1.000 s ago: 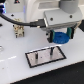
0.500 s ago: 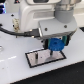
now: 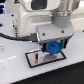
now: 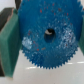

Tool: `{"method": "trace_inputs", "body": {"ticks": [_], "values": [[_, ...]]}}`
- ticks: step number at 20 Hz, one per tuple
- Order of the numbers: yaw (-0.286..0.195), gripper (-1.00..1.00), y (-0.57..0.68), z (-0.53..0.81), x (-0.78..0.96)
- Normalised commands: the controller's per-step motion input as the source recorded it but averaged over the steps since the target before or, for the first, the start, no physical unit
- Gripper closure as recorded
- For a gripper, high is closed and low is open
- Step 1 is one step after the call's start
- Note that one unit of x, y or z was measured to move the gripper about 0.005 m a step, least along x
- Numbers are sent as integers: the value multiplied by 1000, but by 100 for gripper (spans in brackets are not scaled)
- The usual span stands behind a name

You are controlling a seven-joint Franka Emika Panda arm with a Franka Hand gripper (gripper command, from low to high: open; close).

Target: Insert the blue gear onto the right peg, followed by the red gear

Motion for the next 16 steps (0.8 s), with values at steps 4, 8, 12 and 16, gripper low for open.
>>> {"method": "trace_inputs", "body": {"ticks": [4, 8, 12, 16], "values": [[0, 100, 0, 27, 139], [0, 100, -57, 147, 31], [0, 100, -90, 199, 31], [0, 100, -56, 11, 135]]}}
